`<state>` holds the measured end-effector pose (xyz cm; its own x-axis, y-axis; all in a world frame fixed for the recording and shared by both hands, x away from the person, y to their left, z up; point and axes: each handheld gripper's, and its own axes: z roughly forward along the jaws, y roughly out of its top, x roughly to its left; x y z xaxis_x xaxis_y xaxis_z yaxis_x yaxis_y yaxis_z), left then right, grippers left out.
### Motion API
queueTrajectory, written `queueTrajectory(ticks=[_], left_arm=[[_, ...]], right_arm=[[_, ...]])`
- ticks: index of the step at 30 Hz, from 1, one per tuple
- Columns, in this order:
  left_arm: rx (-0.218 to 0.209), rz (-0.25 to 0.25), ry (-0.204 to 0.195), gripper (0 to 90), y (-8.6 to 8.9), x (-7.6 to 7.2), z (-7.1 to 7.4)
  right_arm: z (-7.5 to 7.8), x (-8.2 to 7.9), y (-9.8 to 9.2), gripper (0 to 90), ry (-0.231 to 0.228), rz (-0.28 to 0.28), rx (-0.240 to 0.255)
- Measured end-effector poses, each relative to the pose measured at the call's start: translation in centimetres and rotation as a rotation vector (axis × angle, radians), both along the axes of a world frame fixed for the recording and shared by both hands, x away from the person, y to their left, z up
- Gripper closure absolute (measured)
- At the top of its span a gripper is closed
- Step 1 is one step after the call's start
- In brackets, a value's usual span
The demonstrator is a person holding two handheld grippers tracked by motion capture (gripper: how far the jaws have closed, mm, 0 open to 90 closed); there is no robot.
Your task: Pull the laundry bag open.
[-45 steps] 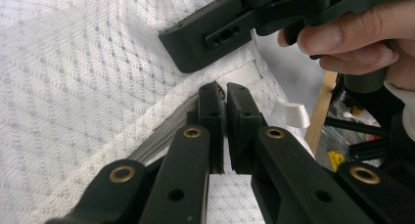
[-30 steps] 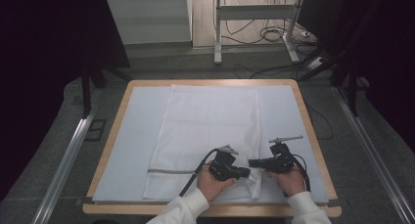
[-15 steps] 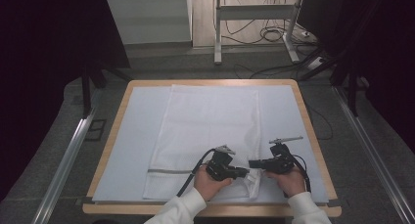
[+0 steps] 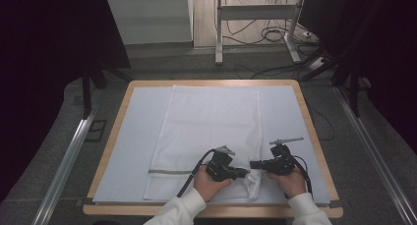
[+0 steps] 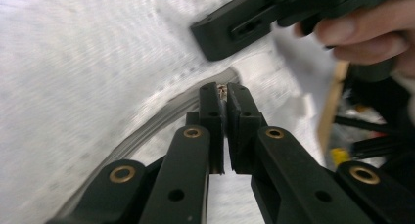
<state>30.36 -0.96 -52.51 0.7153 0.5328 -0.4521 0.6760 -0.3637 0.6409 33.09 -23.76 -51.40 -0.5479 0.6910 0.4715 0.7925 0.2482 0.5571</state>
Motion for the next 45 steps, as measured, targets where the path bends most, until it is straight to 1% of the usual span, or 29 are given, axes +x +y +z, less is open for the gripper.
queueTrajectory(ticks=[1, 2, 3, 4, 5, 7, 11, 18, 20, 21, 22, 23, 25, 27, 31, 32, 34, 37, 39, 42, 43, 45], left_arm=[[0.028, 0.011, -0.007, 87.0, 0.1, 0.0, -0.1], [0.034, 0.018, -0.008, 87.0, 0.3, 0.1, -0.3], [0.023, 0.023, 0.011, 87.0, 0.7, 0.2, -0.5], [-0.007, 0.033, 0.042, 87.0, 1.1, 0.3, -0.7], [-0.01, 0.027, 0.053, 87.0, 1.5, 0.5, -0.9], [-0.011, 0.033, 0.056, 87.0, 1.9, 0.4, -1.1], [0.0, 0.031, 0.045, 87.0, 2.0, 0.2, -1.0], [0.002, 0.036, 0.047, 86.9, 2.3, 0.3, -0.9], [0.015, 0.043, 0.043, 87.0, 2.5, 0.3, -0.8], [0.023, 0.034, 0.04, 86.9, 2.6, 0.3, -0.8], [0.02, 0.041, 0.041, 86.9, 2.6, 0.2, -0.8], [0.027, 0.033, 0.038, 86.9, 2.7, 0.2, -0.8], [0.026, 0.044, 0.036, 86.9, 2.7, 0.0, -0.7], [0.034, 0.038, 0.037, 86.9, 3.0, 0.1, -0.8], [0.035, 0.042, 0.037, 86.9, 3.5, 0.1, -1.0], [0.03, 0.046, 0.04, 86.9, 3.5, 0.1, -1.0], [0.041, 0.047, 0.037, 86.9, 3.5, 0.1, -1.0], [0.037, 0.048, 0.04, 86.9, 3.8, 0.0, -1.0], [0.05, 0.047, 0.034, 86.9, 4.1, 0.0, -1.0], [0.035, 0.061, 0.045, 86.9, 4.5, 0.0, -1.1], [0.041, 0.056, 0.043, 86.9, 4.7, 0.0, -1.1], [0.038, 0.057, 0.044, 86.9, 4.9, 0.0, -1.1]], right_arm=[[0.0, 0.0, 0.0, 87.4, -0.001, -0.004, -0.006], [0.0, 0.0, -0.1, 87.4, -0.004, -0.007, -0.014], [0.1, 0.1, -0.4, 87.4, -0.005, -0.013, -0.014], [0.1, 0.1, -0.7, 87.4, -0.001, -0.021, 0.0], [0.2, 0.1, -0.9, 87.4, 0.002, -0.025, 0.01], [0.1, 0.1, -1.1, 87.4, 0.004, -0.025, 0.011], [0.0, 0.0, -0.8, 87.4, 0.003, -0.016, 0.0], [-0.1, 0.1, -0.9, 87.4, 0.009, -0.019, 0.001], [-0.1, 0.1, -0.8, 87.4, 0.008, -0.019, -0.001], [-0.1, 0.1, -0.8, 87.4, 0.009, -0.019, -0.001], [-0.1, 0.1, -0.8, 87.4, 0.01, -0.019, 0.0], [-0.1, 0.1, -0.8, 87.4, 0.01, -0.018, -0.001], [-0.2, 0.1, -0.7, 87.4, 0.01, -0.015, 0.002], [-0.2, 0.1, -0.7, 87.4, 0.009, -0.016, -0.004], [-0.2, 0.0, -0.6, 87.4, 0.008, -0.015, -0.005], [-0.2, 0.0, -0.6, 87.4, 0.011, -0.015, -0.001], [-0.3, 0.0, -0.5, 87.4, 0.011, -0.014, -0.005], [-0.3, 0.1, -0.6, 87.4, 0.011, -0.014, -0.004], [-0.3, 0.1, -0.7, 87.4, 0.013, -0.021, -0.006], [-0.3, 0.0, -0.7, 87.4, 0.015, -0.022, -0.004], [-0.3, 0.0, -0.7, 87.4, 0.014, -0.021, -0.004], [-0.3, 0.0, -0.7, 87.4, 0.014, -0.023, -0.007]])
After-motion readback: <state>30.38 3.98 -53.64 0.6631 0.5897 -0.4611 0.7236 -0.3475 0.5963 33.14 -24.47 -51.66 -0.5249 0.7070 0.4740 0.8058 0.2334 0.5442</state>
